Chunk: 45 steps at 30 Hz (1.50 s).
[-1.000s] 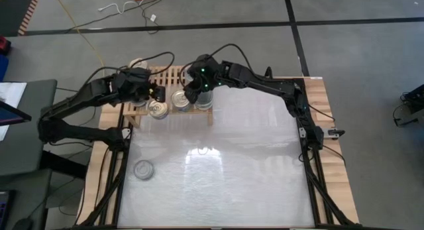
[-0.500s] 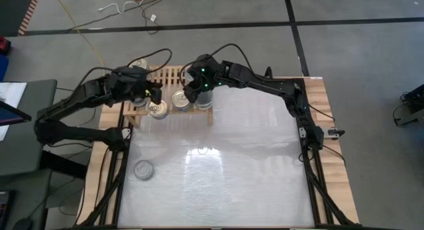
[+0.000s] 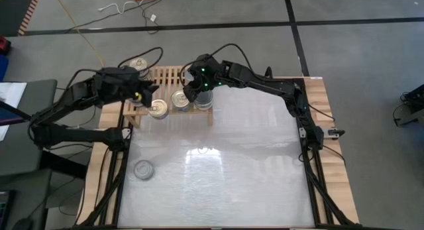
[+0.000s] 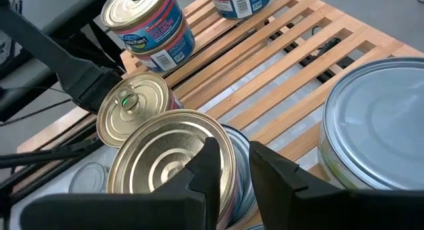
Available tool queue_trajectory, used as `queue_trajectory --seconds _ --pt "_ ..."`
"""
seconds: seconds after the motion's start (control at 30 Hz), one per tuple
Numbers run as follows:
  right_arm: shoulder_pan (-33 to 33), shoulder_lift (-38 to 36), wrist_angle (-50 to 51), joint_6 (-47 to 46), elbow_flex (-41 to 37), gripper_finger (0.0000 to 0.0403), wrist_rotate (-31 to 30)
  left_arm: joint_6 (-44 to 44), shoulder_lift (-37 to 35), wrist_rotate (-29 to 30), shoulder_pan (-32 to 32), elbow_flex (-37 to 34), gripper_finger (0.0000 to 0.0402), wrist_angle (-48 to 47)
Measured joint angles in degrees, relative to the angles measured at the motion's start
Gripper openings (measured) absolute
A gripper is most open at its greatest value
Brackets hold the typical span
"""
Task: Stack canned seafood by type on shelf
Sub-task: Stack the blue tuna can on top of the bottom right blue tuna can on the shelf, then adjust the bottom right stacked green tuna cans
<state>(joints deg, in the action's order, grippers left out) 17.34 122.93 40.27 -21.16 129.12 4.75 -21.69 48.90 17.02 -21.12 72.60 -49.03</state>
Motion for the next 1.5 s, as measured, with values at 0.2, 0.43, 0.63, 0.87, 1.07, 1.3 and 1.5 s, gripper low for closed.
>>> queue_trajectory --seconds 0.2,0.43,0.63,0.87,1.07,1.3,1.5 --pt "0.0 0.0 -0.2 -2.0 0.0 0.0107 0.0 1.0 0.2 0.1 0.0 0.0 0.0239 -1.0" --pt "-0.2 0.0 0.8 -1.8 0.0 0.0107 0.0 0.1 0.2 0.2 0.0 0.0 0.033 -1.3" --pt "0.1 0.0 4.6 2.9 0.0 0.0107 1.9 -7.1 0.2 -0.2 0.0 0.0 0.0367 -3.2" --pt "1.8 -0.4 9.1 6.4 0.1 0.0107 6.8 -15.6 0.2 -0.3 0.3 0.0 0.0367 -4.7" --pt "3.4 -2.5 11.5 11.5 0.0 0.0107 9.1 -21.3 1.0 3.3 4.8 0.0 0.0367 -4.8" --pt "5.0 -3.9 8.9 15.2 0.0 0.0107 10.5 -33.0 6.3 15.8 15.6 0.0 0.0367 -9.7" --pt "6.0 -3.9 10.3 15.3 0.0 0.0107 12.9 -36.8 8.8 19.8 18.5 0.0 0.0367 -9.4"
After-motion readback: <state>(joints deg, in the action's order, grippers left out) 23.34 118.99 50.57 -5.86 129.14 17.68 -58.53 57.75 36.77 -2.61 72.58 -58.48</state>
